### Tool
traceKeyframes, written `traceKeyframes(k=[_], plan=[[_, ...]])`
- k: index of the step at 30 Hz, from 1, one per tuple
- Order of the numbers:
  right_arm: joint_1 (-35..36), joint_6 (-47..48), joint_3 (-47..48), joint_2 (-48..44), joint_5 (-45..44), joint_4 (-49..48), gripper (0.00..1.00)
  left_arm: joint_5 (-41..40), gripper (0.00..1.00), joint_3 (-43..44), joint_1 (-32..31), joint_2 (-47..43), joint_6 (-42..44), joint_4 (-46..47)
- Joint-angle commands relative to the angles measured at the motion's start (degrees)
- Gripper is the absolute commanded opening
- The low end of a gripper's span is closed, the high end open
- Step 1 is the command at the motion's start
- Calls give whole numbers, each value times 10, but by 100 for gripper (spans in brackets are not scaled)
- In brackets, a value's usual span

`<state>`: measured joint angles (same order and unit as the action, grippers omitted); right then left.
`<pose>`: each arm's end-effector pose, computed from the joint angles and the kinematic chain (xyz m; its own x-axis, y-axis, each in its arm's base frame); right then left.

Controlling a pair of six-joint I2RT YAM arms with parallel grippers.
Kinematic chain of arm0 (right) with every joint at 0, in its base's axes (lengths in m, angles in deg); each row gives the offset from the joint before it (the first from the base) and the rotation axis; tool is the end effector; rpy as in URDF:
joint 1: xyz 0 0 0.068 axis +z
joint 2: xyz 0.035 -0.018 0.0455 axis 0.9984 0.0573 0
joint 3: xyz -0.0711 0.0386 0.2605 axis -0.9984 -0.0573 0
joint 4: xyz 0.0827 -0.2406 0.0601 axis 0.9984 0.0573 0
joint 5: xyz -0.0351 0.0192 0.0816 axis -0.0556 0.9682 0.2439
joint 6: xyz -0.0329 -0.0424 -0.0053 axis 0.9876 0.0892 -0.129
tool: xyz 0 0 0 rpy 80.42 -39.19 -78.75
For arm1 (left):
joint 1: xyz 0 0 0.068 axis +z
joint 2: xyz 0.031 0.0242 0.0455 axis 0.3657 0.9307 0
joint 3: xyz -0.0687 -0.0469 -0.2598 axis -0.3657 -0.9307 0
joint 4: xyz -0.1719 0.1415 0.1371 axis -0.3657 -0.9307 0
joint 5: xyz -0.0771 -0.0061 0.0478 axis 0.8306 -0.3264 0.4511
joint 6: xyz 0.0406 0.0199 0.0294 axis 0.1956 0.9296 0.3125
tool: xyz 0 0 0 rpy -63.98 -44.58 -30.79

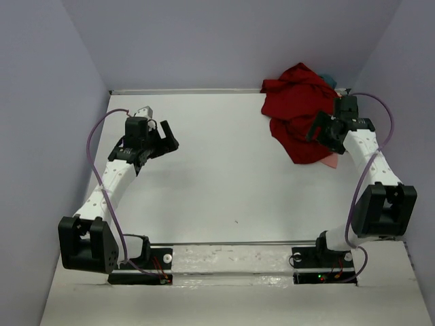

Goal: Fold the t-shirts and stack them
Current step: Grab crumpled tshirt from the corner of the board with the right arm

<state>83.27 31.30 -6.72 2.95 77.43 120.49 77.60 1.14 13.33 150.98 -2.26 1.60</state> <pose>0.3055 -0.0215 0.3051 -0.7065 0.4249 -0.5660 0.4120 0.8972 0.1593 0.2766 -0.0445 0.2942 -0.5751 -0.2852 -0.7668 0.0512 0.9229 -0.3817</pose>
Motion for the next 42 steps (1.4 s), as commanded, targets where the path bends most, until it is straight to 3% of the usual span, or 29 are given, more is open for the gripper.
traceKeyframes(k=[1,13,28,42], plan=[[-4,4,61,41,-32,-50,93,10,99,-9,6,-24,3,14],[-72,7,192,213,-46,-63,91,17,99,-15,18,-27,6,20],[-110,20,227,280,-111,-59,89,24,99,3,29,5,13,24],[-137,38,337,365,-105,-74,82,27,99,6,38,16,15,21]])
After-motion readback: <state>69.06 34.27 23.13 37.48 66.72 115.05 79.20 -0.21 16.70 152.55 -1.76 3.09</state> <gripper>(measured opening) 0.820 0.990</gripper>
